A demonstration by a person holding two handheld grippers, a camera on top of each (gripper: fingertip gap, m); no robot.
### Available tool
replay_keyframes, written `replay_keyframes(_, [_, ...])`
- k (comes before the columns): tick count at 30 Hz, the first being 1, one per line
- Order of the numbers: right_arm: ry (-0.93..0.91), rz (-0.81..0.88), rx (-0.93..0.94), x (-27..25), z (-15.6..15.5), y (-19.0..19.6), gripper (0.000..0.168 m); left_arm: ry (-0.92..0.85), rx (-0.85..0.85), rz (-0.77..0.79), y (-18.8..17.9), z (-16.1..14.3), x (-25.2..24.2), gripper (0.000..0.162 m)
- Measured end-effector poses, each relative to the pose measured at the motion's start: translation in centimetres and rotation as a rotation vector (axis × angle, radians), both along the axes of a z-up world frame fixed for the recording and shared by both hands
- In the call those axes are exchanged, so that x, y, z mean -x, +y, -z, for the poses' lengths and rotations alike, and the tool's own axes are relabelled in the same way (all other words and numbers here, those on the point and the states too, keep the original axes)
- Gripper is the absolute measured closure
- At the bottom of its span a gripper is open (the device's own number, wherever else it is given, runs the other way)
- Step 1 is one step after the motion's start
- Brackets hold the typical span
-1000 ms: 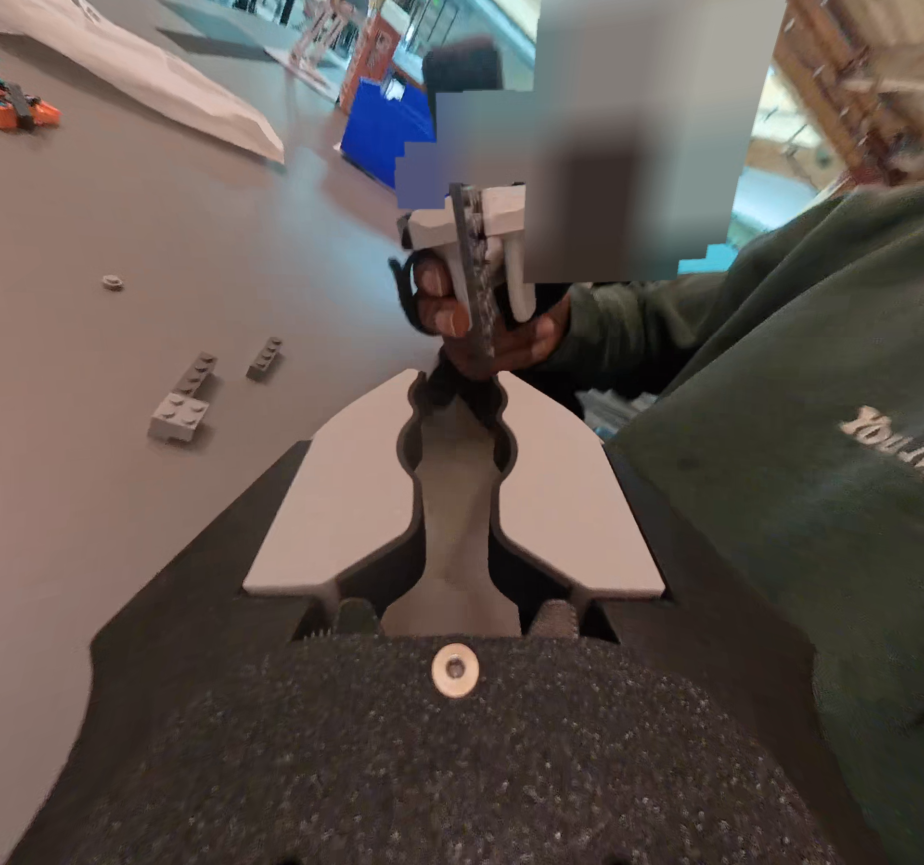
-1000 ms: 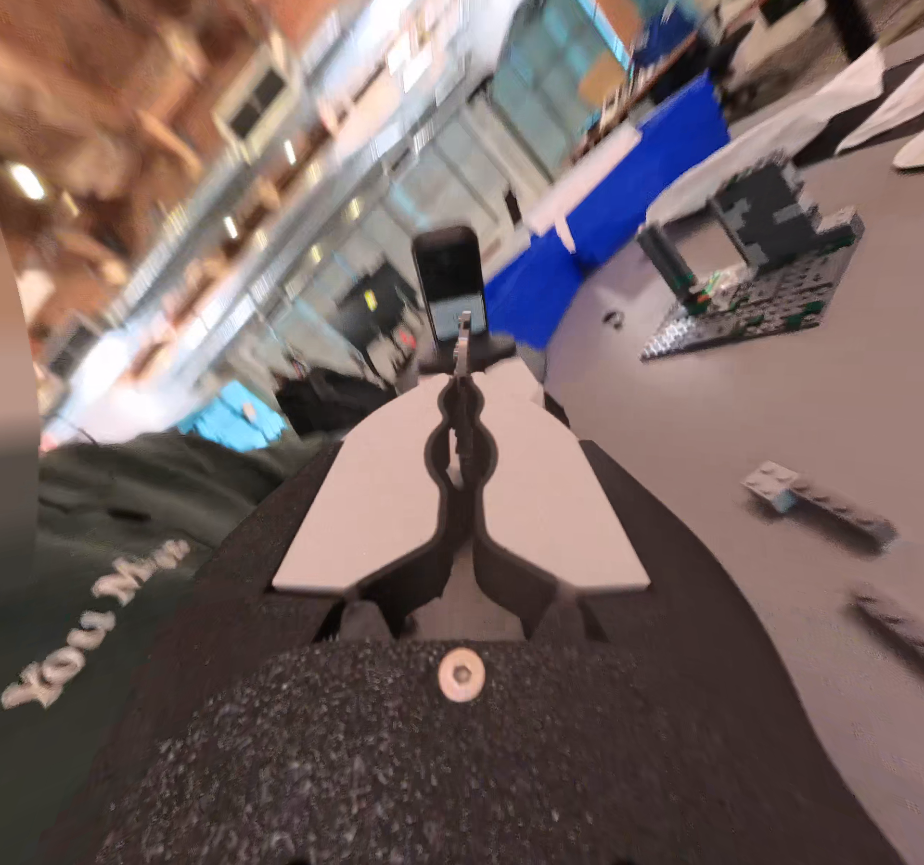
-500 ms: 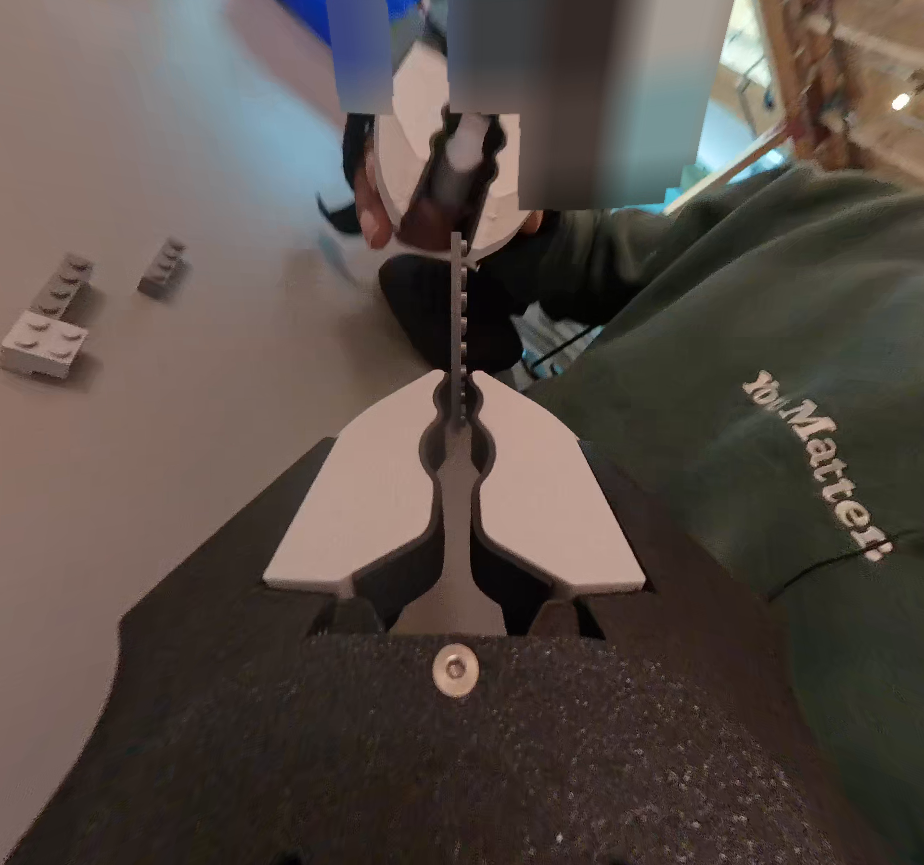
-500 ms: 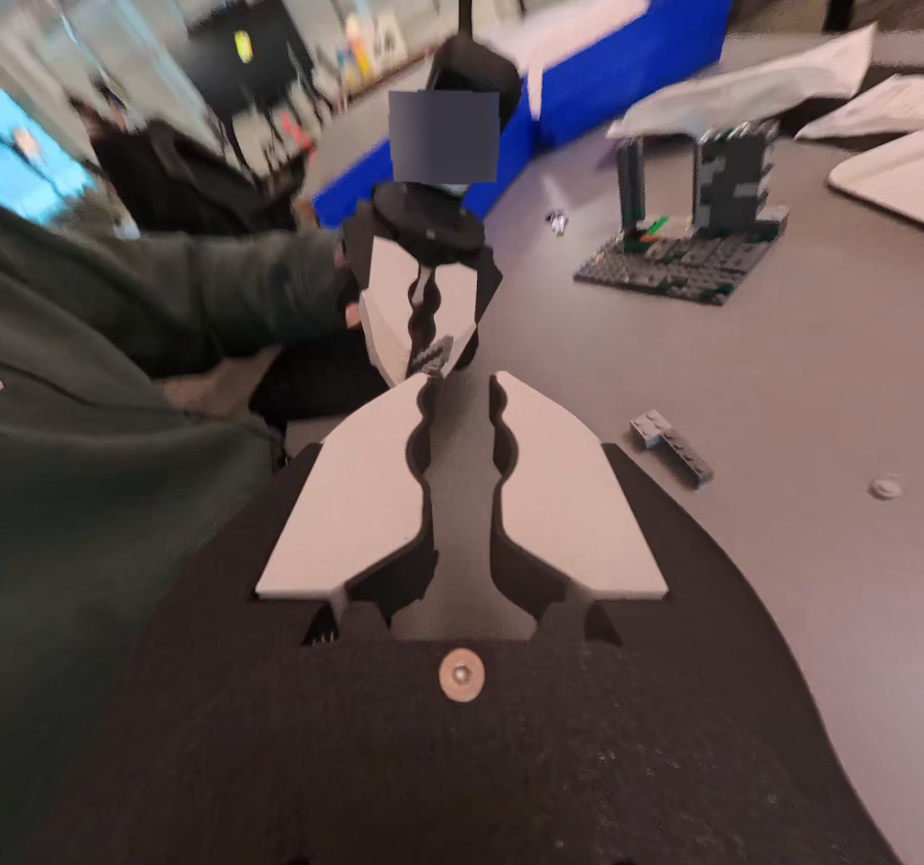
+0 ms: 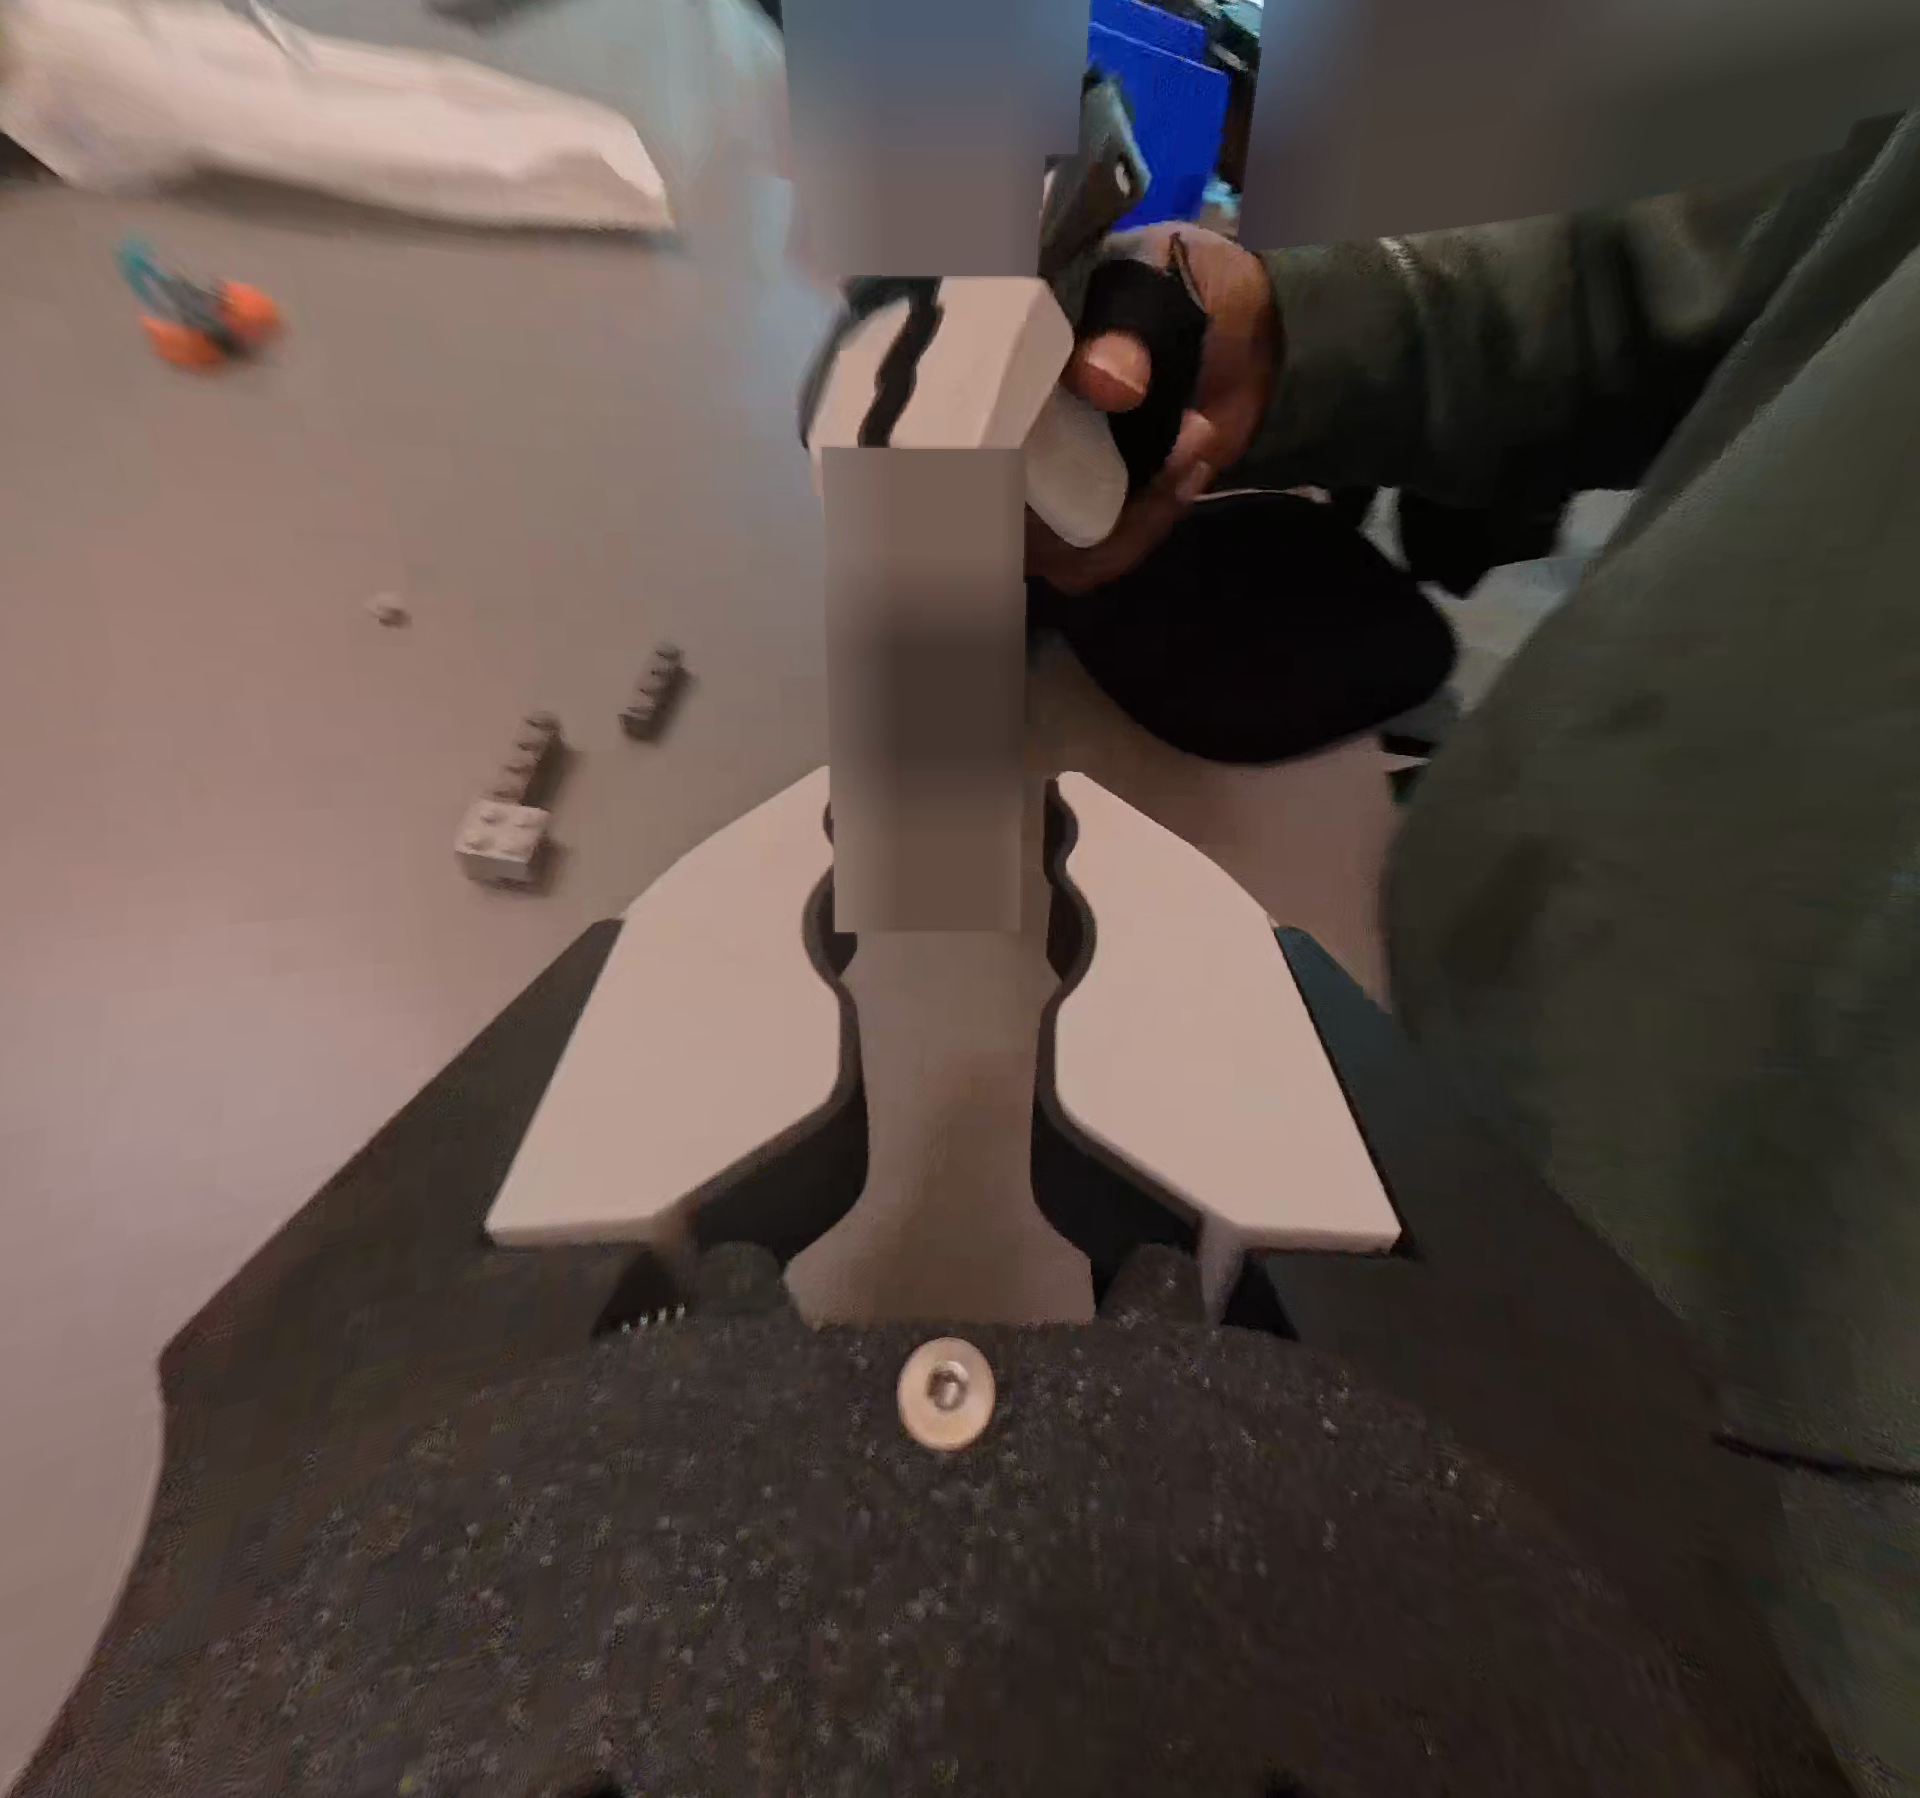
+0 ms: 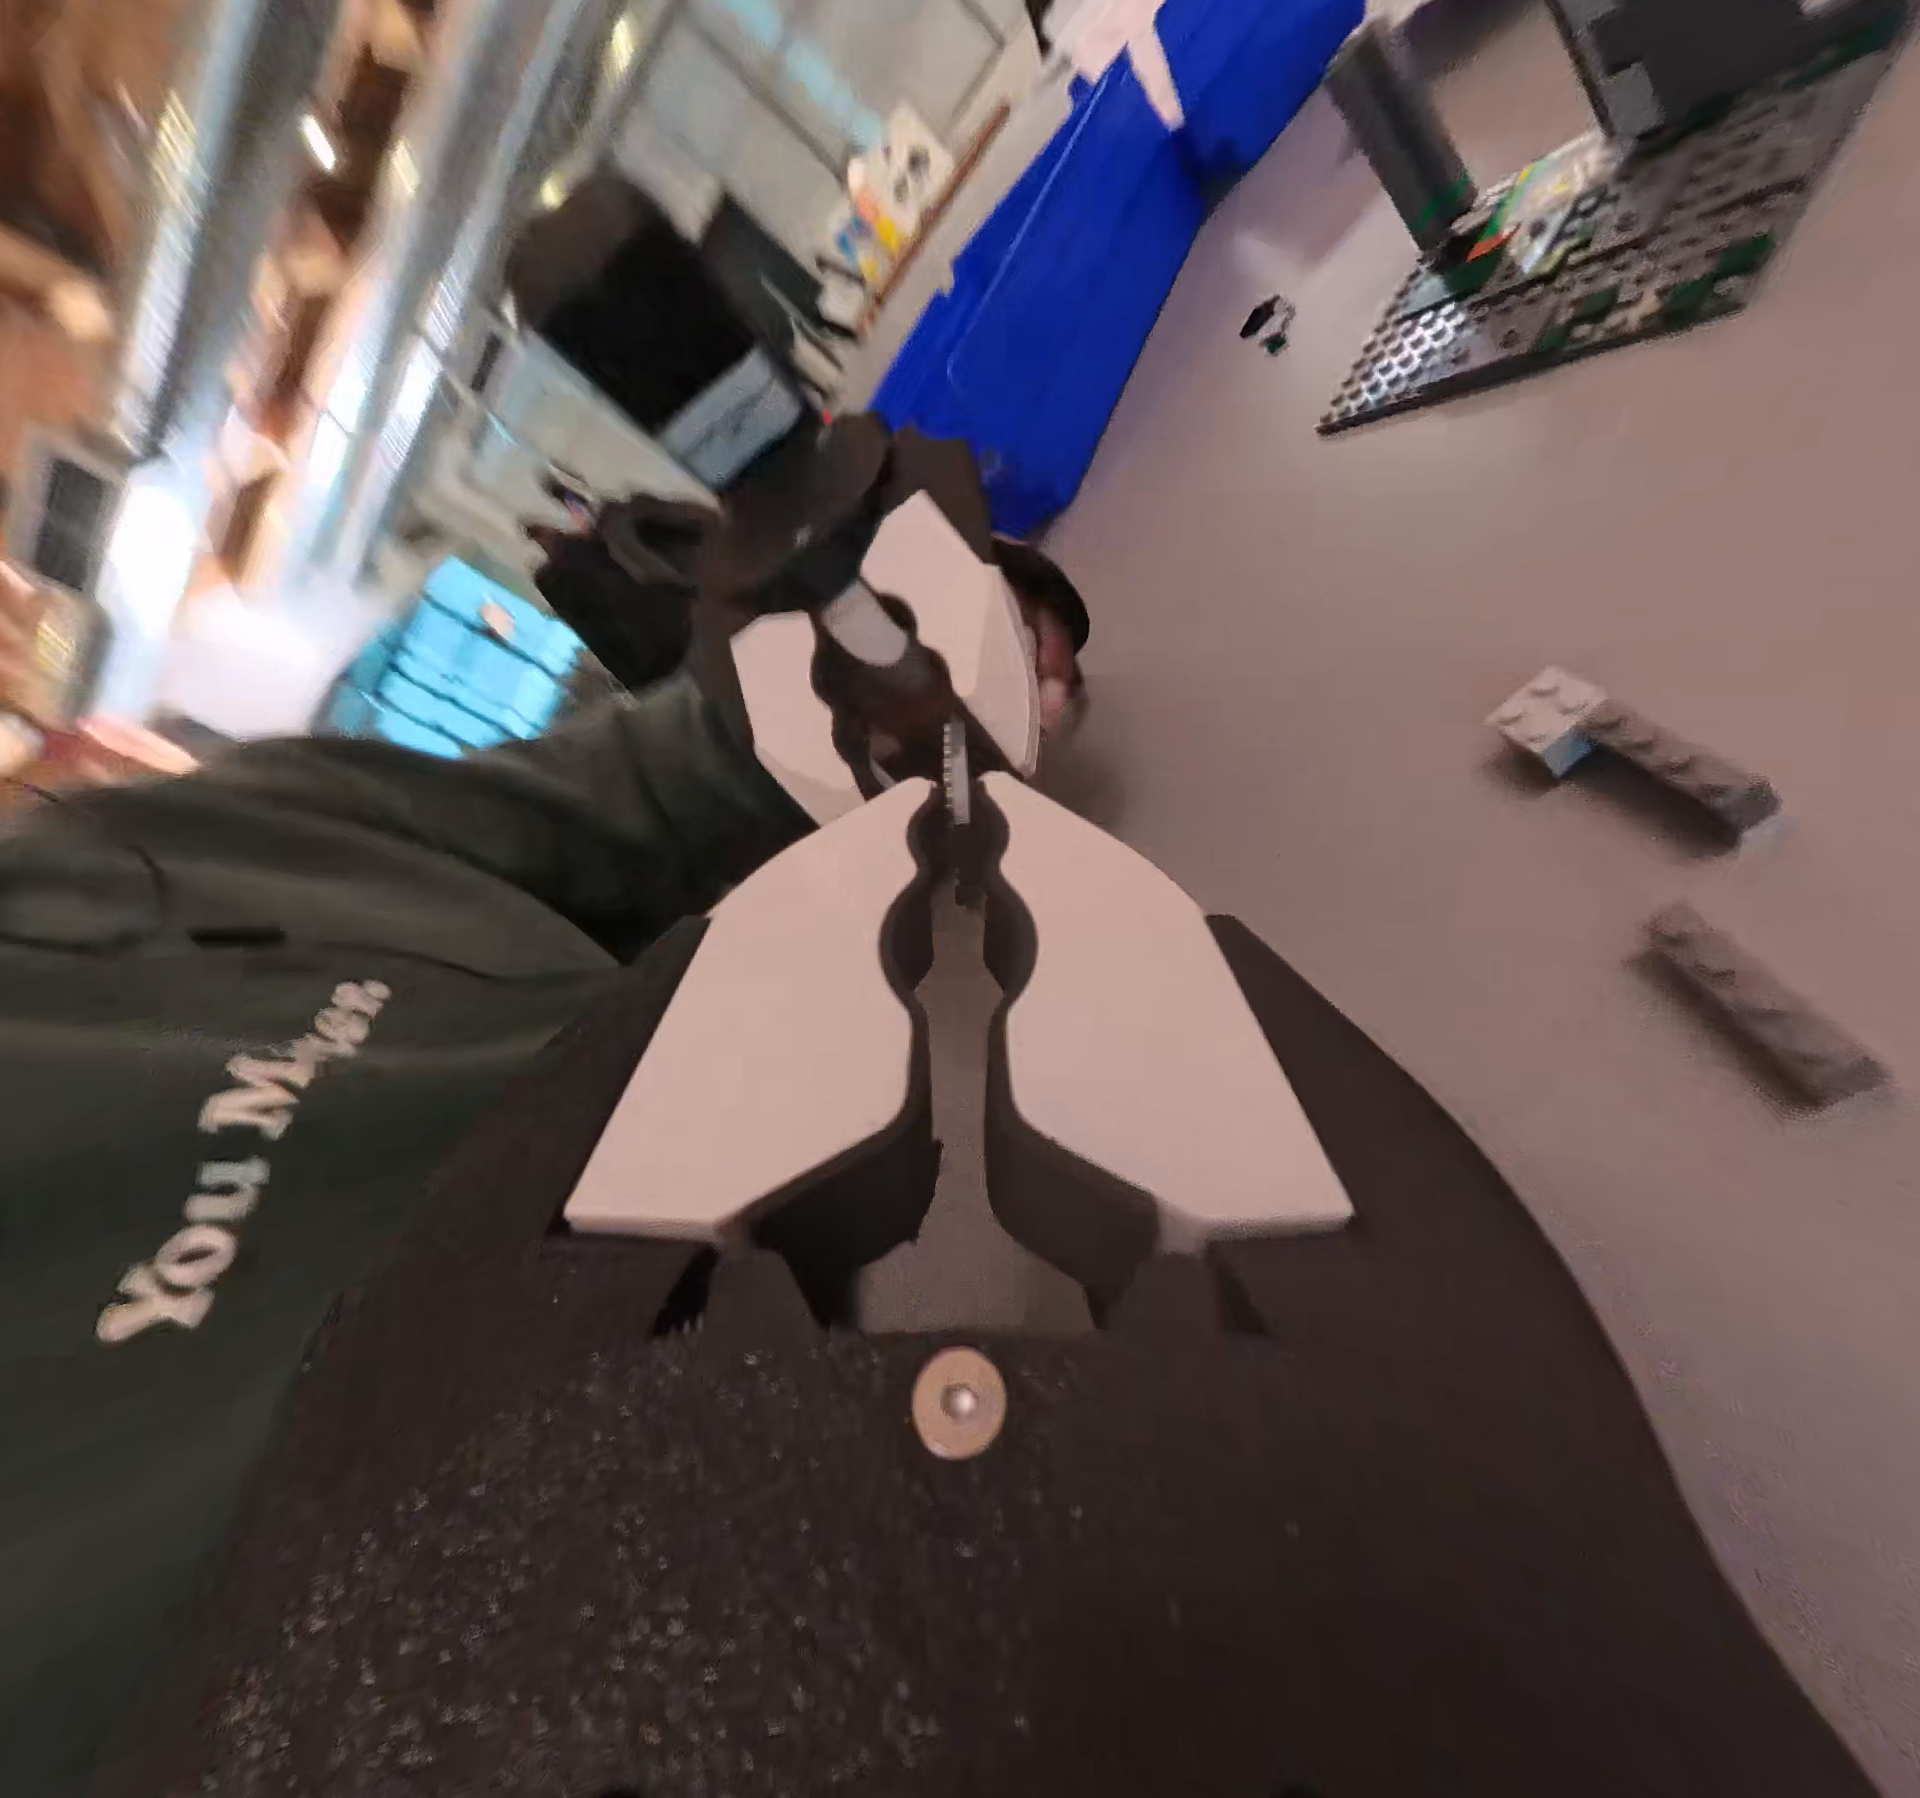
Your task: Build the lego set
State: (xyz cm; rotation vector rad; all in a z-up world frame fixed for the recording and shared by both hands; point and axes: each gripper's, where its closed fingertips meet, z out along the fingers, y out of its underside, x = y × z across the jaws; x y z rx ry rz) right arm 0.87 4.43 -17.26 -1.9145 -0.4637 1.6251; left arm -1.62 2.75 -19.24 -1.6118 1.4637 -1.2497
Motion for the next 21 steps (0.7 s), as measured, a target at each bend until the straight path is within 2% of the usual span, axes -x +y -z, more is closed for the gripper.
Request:
replay_keyframes(3, [0.133, 0.040, 0.130, 0.2, 0.0, -0.1, 0.164, -0.022, -0.221, -0.050, 0.2, 0.0, -0.1, 0.128])
replay_keyframes(6, [0.208, 0.057, 0.198, 0.8, 0.0, -0.3, 0.165, -0.027, -0.363, -0.050, 0.1, 0.0, -0.1, 0.131])
replay_keyframes(10, [0.243, 0.071, 0.246, 1.1, 0.1, -0.3, 0.165, -0.019, -0.430, -0.047, -0.1, 0.2, 0.1, 0.132])
replay_keyframes(14, [0.245, 0.052, 0.254, 1.4, 0.5, -0.5, 0.164, -0.017, -0.405, -0.020, -0.4, 0.4, 0.4, 0.133])
replay_keyframes(16, [0.211, 0.032, 0.186, 1.5, 0.3, -0.6, 0.162, -0.018, -0.390, -0.008, -0.4, 0.4, 0.6, 0.133])
replay_keyframes(17, [0.172, 0.030, 0.132, 1.3, 0.3, -0.6, 0.154, -0.015, -0.381, -0.003, -0.3, 0.4, 0.8, 0.133])
replay_keyframes(19, [0.025, 0.050, -0.026, 0.6, 0.6, -0.1, 0.143, 0.008, -0.360, -0.003, 0.2, 0.9, 1.1, 0.133])
replay_keyframes(21, [-0.136, 0.093, -0.211, -0.6, 0.7, 0.6, 0.143, 0.078, -0.328, 0.008, 0.8, 2.3, 1.5, 0.133])
